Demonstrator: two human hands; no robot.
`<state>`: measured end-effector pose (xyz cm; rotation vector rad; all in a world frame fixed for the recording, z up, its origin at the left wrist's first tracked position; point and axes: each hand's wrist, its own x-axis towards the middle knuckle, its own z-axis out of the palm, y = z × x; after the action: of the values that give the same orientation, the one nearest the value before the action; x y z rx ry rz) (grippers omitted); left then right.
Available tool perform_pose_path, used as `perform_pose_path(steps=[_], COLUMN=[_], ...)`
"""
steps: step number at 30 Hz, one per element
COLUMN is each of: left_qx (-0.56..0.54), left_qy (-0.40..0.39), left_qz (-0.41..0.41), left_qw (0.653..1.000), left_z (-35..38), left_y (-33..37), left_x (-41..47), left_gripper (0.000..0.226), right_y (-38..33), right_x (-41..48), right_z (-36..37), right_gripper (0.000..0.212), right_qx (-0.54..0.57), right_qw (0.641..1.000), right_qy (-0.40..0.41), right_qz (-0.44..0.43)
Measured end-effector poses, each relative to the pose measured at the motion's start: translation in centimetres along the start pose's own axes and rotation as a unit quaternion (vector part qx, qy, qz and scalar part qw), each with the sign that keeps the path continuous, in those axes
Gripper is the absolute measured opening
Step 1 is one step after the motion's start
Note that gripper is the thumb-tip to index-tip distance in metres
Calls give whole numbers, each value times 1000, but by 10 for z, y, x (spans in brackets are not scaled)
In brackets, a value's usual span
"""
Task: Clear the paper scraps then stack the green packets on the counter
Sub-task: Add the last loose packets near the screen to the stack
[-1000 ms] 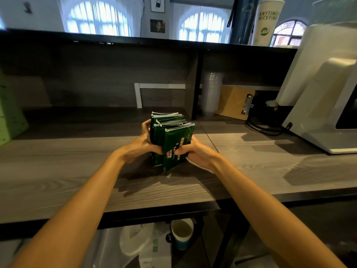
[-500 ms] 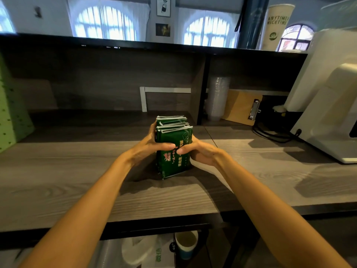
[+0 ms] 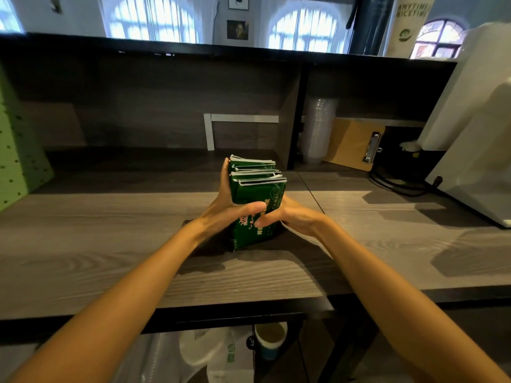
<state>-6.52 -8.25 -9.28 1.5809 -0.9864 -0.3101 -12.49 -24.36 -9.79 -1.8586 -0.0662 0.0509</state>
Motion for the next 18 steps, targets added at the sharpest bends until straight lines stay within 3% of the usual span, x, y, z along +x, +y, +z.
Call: perform_pose_path(steps=[7,10,13,18], left_qx=[77,86,27,-101], left_qy=[-99,-78,-47,58], left_qz=[-39,-59,-88,-173], left_qw=[991,991,995,978], left_z=[-23,-28,-37,-53], left_y=[-10,-13,-8,32], left_x=[9,16,24,28], left_gripper=[128,127,125,90], right_y=[5,0,-15,-59], right_x=[7,12,19,38], right_z=[-5,-7,-6,-2], right_gripper=[117,115,105,90], right_qx=[-17,2,55,132], right_qw=[999,999,997,987], right_qy=[5,21,40,54], right_qz=[39,40,46,75])
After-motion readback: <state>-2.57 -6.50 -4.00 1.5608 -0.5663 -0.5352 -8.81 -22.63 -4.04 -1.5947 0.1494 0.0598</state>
